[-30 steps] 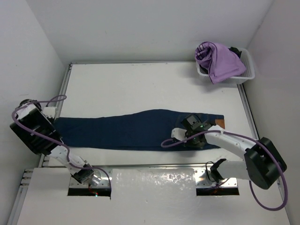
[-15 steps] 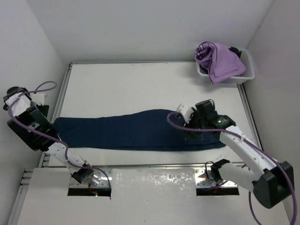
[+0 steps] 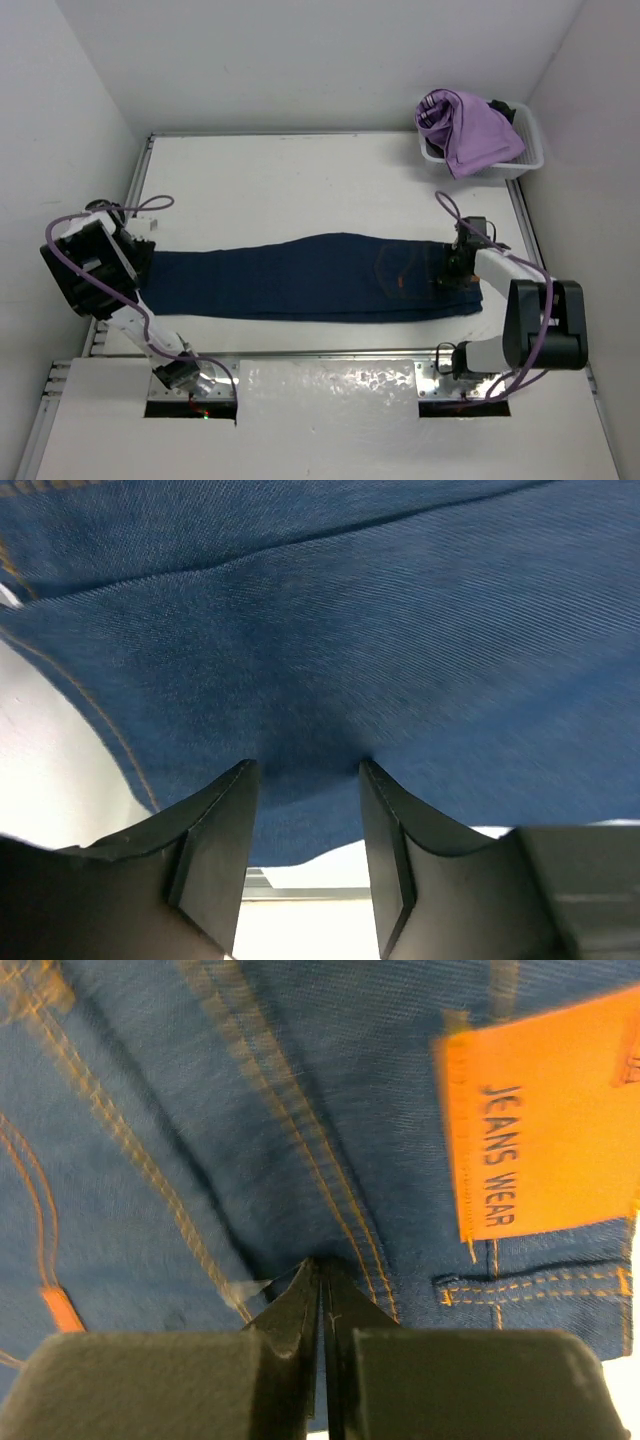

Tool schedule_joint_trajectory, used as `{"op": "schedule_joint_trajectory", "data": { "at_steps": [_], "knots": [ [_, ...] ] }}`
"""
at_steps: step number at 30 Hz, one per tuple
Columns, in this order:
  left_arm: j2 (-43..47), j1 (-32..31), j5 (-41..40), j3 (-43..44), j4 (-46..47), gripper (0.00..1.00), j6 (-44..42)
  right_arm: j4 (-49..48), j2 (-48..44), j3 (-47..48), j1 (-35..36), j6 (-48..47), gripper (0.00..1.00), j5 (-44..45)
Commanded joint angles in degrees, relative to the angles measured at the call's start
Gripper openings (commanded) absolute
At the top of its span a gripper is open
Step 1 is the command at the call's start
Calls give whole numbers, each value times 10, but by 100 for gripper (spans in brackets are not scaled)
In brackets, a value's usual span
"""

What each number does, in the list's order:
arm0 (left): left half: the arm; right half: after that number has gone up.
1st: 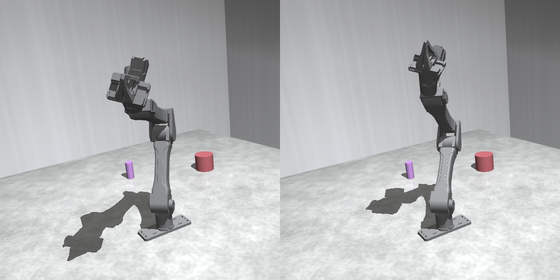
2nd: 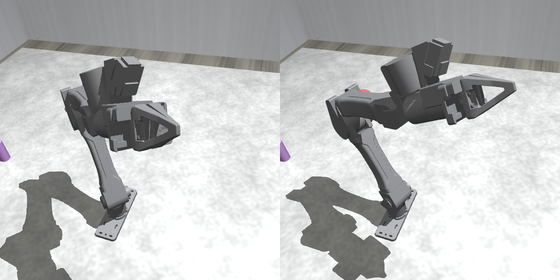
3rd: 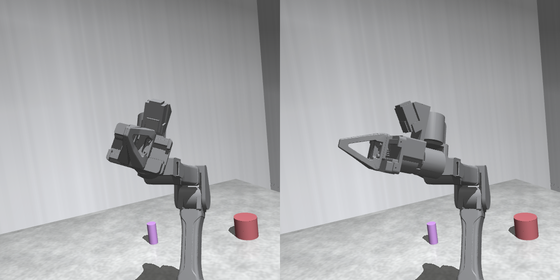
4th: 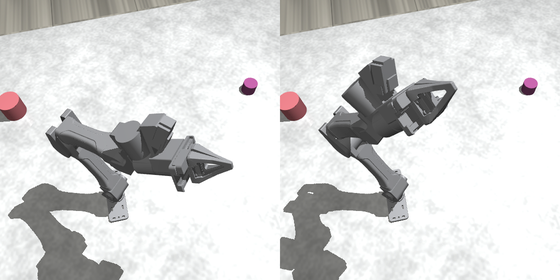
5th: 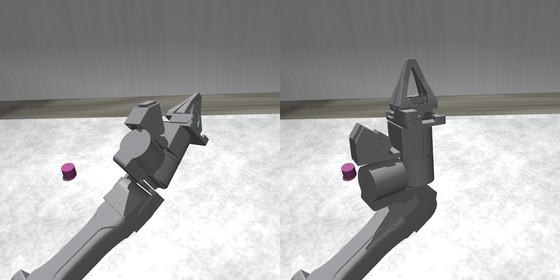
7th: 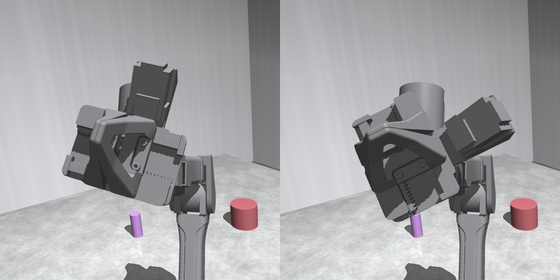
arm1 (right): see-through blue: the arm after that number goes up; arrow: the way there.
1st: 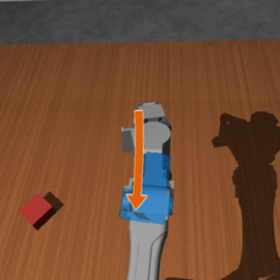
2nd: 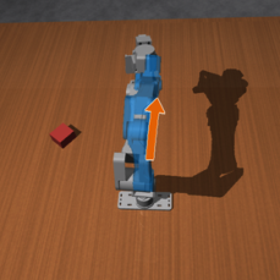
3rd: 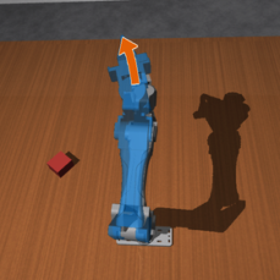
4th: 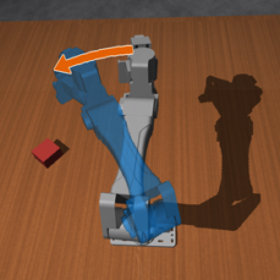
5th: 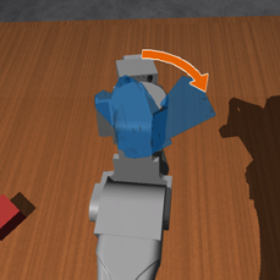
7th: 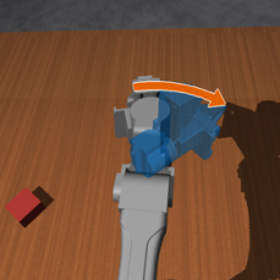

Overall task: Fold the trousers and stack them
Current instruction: Fold the trousers

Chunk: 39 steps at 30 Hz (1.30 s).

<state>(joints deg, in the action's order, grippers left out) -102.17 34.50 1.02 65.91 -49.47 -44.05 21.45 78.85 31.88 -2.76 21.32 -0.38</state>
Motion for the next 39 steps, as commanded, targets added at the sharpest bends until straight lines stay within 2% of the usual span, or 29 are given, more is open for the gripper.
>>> {"op": "schedule_joint_trajectory", "data": {
  "at_steps": [1,6,11,17,22,25,27,28,29,30,32,33,35,36,39],
  "knots": [
    [-9,-10,-52,-18,87,42,29,-53,55,9,-17,107,0,42],
    [-45,-57,-74,-42,158,41,42,-77,189,74,-80,168,0,69],
    [-71,-127,-48,-4,194,41,71,-77,242,156,-118,182,0,102],
    [-120,-180,40,98,167,41,128,-45,278,302,-137,102,0,135],
    [-125,-197,96,132,149,41,154,-35,275,342,-170,57,0,122],
    [-120,-196,119,136,135,42,165,-22,264,368,-171,-15,3,81],
    [-106,-190,122,140,134,42,172,-9,248,384,-171,-37,11,65],
    [-101,-187,122,143,132,43,174,0,236,386,-171,-37,23,61],
    [-91,-184,121,149,124,44,178,3,209,386,-172,-29,30,56],
    [-87,-182,122,163,119,45,179,7,195,384,-175,-17,43,50],
    [-73,-174,133,181,109,46,184,11,151,362,-194,40,56,23],
    [-66,-171,137,194,104,48,189,12,137,349,-213,66,69,17],
    [-51,-160,138,204,103,48,203,14,107,298,-238,135,77,7],
    [-47,-155,136,209,104,49,210,6,100,279,-263,155,85,6],
    [-40,-121,123,213,109,53,241,-14,90,217,-282,182,96,-11]
  ]
}}
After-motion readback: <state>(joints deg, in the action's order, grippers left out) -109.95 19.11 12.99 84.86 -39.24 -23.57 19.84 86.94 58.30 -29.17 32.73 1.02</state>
